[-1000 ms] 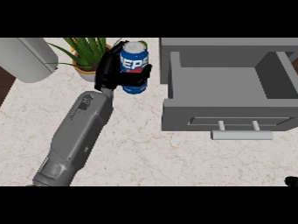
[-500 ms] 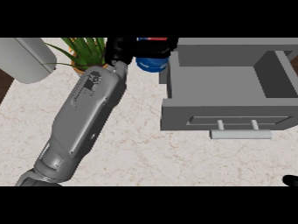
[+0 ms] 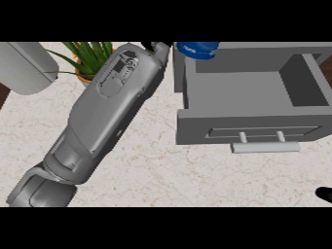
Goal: Pick up the can, place it into the drawer and close the drawer
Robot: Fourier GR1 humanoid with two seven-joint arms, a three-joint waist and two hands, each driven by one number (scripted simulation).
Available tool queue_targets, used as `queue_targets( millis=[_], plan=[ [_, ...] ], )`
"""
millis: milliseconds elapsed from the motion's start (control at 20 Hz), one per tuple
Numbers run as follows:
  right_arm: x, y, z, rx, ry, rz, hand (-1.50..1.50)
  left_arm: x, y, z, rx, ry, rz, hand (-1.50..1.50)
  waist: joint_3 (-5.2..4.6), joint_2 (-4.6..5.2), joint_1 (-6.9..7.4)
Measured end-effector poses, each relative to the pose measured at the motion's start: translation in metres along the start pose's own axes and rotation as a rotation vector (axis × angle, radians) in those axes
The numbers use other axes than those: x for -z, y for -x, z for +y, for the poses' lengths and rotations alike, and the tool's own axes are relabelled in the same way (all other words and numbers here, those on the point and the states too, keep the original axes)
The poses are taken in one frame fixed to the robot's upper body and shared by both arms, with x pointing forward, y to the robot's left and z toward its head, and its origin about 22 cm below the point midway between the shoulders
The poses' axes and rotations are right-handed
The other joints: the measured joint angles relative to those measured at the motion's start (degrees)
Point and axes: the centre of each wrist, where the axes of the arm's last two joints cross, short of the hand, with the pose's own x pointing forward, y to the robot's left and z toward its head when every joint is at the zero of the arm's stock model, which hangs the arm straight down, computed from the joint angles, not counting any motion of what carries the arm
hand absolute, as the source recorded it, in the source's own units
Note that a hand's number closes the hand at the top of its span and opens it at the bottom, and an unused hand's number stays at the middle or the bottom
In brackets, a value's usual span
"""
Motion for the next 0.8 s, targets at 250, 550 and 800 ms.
queue_targets(
  millis=[250,550,800],
  plan=[
    [0.000,0.002,0.000,0.003,-0.005,-0.012,-1.50,0.011,-0.020,-0.020,0.030,0.001,0.021,1.50,0.04,0.23,-0.94],
    [0.002,-0.003,0.002,0.011,-0.015,-0.023,-1.50,0.021,-0.032,-0.034,0.069,-0.019,0.039,1.50,0.08,0.56,-2.09],
    [0.010,-0.001,0.002,0.007,-0.027,-0.022,-1.50,0.024,-0.034,-0.040,0.096,-0.033,0.036,1.50,0.11,0.75,-2.72]
  ],
)
